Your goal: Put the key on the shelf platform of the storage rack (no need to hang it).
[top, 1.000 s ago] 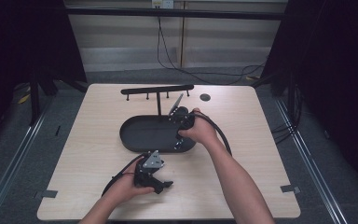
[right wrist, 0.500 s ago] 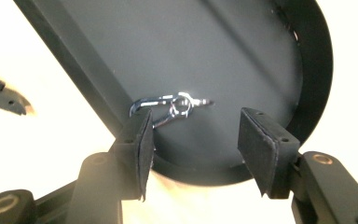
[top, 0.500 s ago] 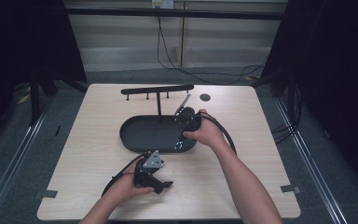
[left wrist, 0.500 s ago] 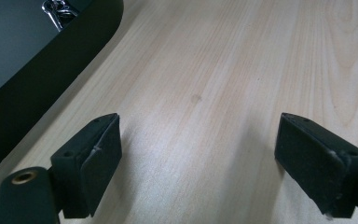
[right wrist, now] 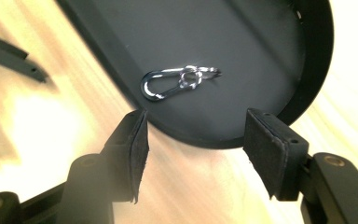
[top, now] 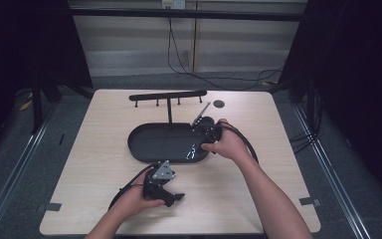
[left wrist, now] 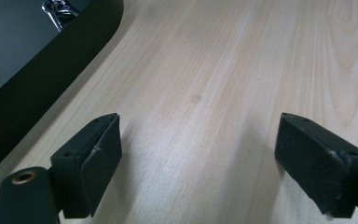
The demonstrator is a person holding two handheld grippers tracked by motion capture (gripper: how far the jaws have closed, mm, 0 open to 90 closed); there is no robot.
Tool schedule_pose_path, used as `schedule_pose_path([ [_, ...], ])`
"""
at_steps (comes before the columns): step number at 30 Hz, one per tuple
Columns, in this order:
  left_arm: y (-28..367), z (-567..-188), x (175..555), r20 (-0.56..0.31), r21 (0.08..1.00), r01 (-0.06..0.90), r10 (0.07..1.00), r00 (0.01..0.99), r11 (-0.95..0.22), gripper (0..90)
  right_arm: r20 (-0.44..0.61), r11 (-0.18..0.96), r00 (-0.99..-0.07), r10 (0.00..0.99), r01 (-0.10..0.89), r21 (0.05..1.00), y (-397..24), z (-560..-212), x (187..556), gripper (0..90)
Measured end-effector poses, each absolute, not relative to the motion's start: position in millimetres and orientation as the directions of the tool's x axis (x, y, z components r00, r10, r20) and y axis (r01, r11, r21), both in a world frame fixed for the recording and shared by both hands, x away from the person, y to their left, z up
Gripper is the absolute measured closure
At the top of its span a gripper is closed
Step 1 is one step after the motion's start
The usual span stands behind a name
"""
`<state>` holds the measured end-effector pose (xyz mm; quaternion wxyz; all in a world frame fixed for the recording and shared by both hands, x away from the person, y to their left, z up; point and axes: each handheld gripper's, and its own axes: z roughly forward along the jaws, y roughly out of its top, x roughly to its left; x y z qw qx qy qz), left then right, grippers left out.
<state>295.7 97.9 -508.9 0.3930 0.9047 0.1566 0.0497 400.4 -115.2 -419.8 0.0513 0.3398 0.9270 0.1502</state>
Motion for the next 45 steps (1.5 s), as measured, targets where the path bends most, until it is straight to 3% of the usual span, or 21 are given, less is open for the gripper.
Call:
schedule_pose_path([
  [26,97.9,-509.0,295.8,-0.033,0.728,0.244,0.322,0.946,-0.641,14.4,0.010,0.728,-0.774,0.634,0.600,0.331,-147.2,-412.1,370.9,28.9],
  [45,97.9,-509.1,295.7,-0.035,0.727,0.245,0.321,0.946,-0.642,14.4,0.017,0.728,-0.786,0.618,0.581,0.365,-161.8,-411.6,349.9,25.2],
])
